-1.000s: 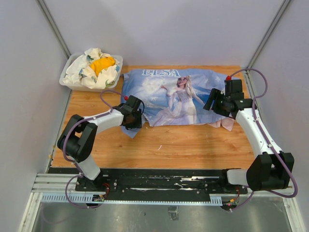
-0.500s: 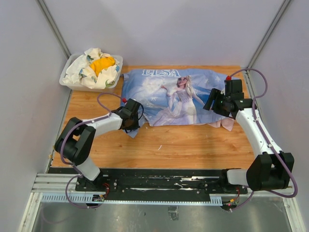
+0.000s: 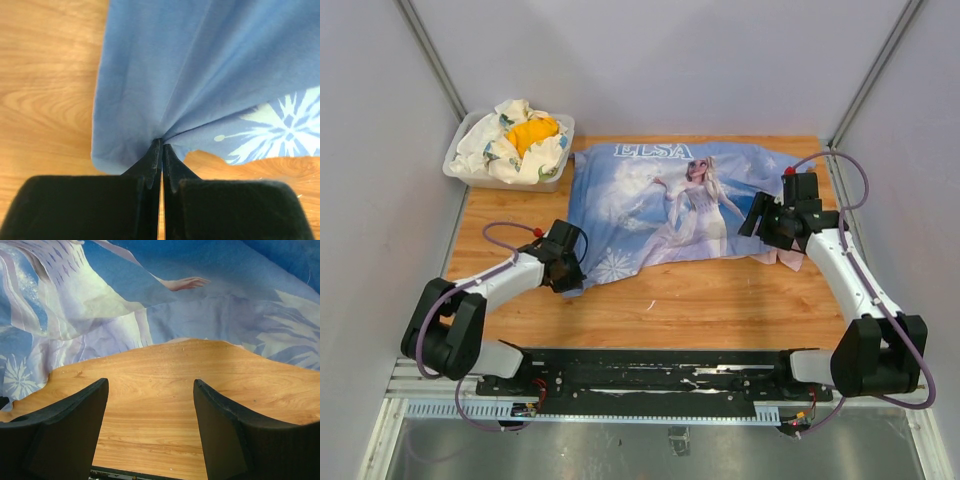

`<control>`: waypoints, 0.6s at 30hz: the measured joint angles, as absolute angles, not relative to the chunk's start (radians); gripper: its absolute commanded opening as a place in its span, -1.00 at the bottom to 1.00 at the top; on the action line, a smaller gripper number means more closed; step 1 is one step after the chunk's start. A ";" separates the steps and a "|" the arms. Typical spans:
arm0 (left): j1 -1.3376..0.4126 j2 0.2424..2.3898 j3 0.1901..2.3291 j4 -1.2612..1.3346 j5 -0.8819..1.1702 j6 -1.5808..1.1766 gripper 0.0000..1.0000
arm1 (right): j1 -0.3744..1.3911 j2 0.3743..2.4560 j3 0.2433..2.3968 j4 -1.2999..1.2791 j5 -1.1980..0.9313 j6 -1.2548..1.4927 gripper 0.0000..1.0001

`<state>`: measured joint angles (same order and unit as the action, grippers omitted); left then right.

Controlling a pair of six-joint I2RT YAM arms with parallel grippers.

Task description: Put the pillow into the pillowcase

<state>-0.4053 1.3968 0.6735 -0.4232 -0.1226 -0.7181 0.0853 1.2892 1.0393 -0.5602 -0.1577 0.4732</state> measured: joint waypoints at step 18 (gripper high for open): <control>-0.242 1.304 0.618 -0.527 -0.084 -0.820 -0.81 | 0.072 1.237 0.985 -0.560 -0.098 0.509 0.52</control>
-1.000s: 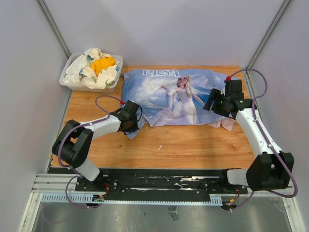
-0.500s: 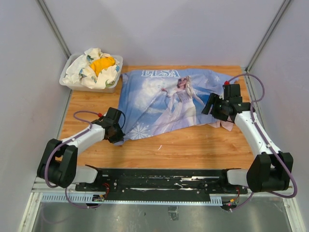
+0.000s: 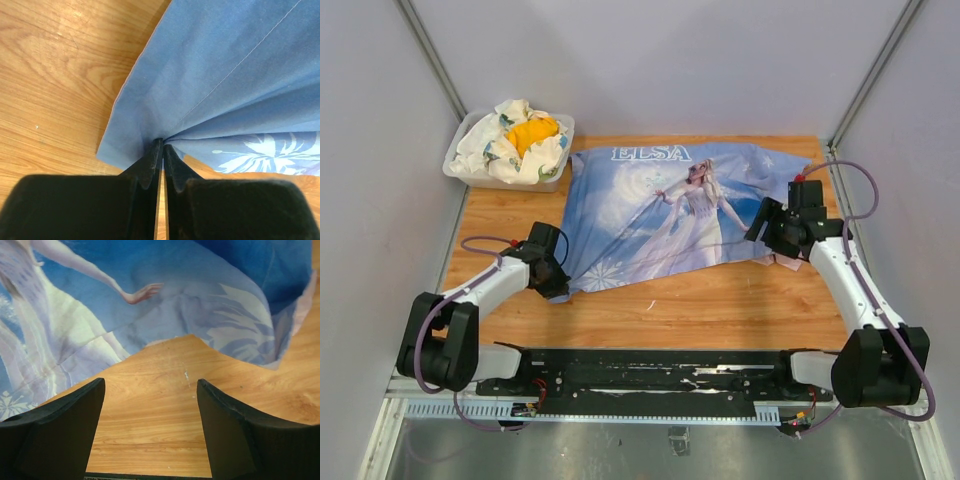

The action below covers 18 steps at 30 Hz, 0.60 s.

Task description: Put the pillow into the pillowcase

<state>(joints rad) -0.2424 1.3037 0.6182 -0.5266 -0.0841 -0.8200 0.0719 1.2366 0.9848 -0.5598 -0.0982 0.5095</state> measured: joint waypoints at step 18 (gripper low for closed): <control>-0.231 1.309 0.655 -0.555 -0.064 -0.736 -0.82 | -0.308 1.184 0.878 -0.567 -0.214 0.770 0.51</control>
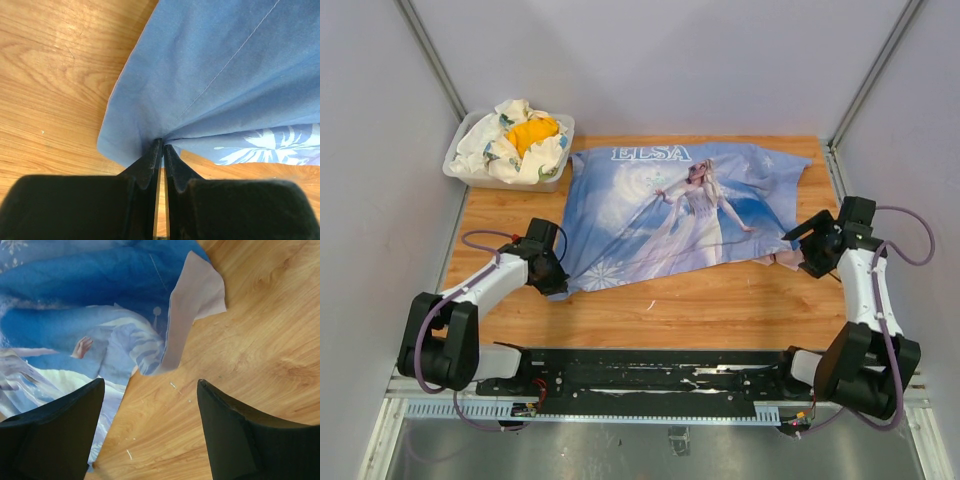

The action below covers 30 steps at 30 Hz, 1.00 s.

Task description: Put the pillow into the pillowcase

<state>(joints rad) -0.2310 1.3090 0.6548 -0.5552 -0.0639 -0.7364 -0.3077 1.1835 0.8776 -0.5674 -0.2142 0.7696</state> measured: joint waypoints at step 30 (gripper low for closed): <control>-0.109 1.304 0.655 -0.544 -0.019 -0.672 -0.84 | -0.398 1.611 0.928 -0.385 -0.262 0.918 0.03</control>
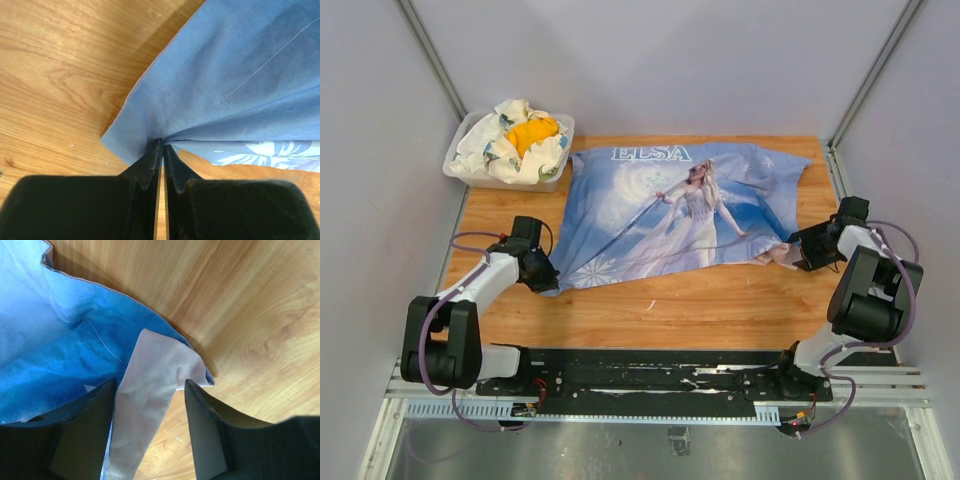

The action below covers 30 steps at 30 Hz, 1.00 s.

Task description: Put the pillow into the pillowcase

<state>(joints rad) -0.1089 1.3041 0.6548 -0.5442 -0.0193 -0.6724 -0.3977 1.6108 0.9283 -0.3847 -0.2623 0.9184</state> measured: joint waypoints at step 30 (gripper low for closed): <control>0.023 1.346 0.739 -0.554 0.035 -0.556 -0.85 | -0.389 1.103 1.145 -0.574 -0.122 0.800 -0.99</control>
<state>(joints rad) 0.0235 1.3460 0.7387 -0.5537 0.0353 -0.5556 -0.3885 1.1034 1.1450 -0.5739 -0.1223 0.7998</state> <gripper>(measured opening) 0.077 0.016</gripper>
